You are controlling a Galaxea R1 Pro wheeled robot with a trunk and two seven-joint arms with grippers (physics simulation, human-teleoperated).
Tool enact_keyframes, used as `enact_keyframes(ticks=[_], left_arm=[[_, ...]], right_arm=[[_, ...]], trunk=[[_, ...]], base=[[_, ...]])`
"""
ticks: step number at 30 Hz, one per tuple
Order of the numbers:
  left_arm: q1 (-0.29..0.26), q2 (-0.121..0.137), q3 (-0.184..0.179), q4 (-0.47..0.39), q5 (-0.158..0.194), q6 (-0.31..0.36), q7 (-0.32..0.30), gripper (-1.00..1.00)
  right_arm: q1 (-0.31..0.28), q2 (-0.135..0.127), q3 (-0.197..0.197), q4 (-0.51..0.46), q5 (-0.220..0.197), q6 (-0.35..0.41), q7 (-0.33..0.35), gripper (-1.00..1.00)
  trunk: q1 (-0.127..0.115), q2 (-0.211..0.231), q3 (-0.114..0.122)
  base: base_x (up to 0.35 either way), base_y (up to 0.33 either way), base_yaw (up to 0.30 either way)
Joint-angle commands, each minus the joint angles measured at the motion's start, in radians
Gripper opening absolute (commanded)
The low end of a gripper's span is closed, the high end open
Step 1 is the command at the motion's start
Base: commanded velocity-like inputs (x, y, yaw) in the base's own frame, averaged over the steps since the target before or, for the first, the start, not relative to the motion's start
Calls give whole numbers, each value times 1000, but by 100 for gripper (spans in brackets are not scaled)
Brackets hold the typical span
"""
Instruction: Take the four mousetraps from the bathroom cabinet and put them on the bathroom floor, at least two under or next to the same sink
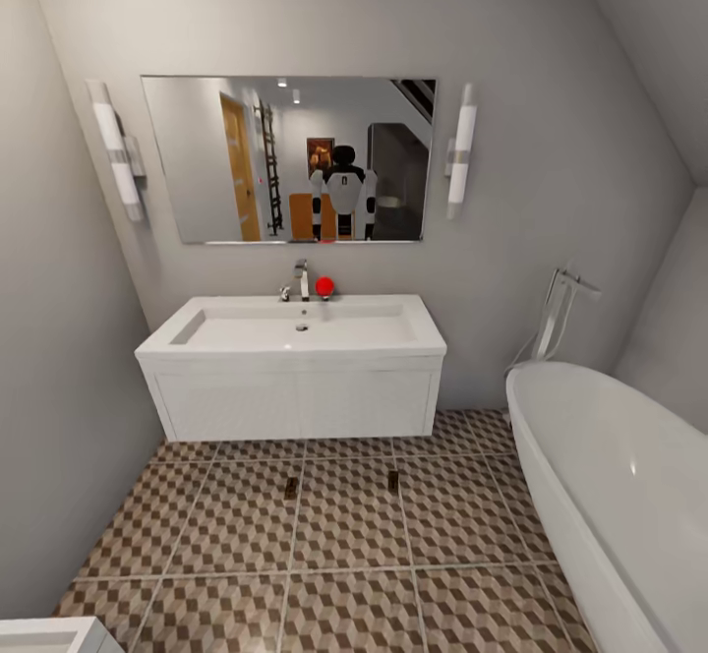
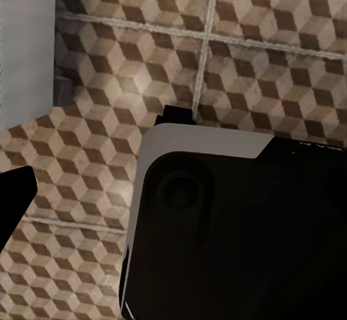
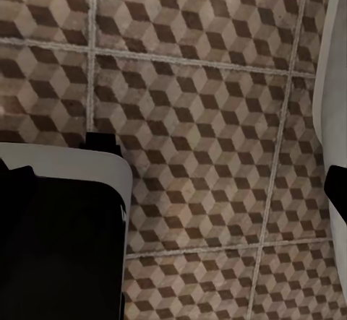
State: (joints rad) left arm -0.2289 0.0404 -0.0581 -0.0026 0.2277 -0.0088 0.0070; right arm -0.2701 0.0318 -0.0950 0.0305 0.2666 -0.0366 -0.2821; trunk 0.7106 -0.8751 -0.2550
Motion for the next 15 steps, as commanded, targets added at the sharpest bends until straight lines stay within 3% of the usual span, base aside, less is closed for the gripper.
enact_keyframes(ticks=[1, 15], left_arm=[[0, 0, -6, 0, 8, -1, 1, 100], [11, -1, -7, 0, 9, -2, 2, 100]], right_arm=[[-1, 0, -9, 3, 10, -3, -5, 100], [-2, -2, -8, 3, 11, 1, 15, 100]], trunk=[[0, -1, 0], [0, -1, 5]], base=[[0, 0, 0], [0, 0, 0]])
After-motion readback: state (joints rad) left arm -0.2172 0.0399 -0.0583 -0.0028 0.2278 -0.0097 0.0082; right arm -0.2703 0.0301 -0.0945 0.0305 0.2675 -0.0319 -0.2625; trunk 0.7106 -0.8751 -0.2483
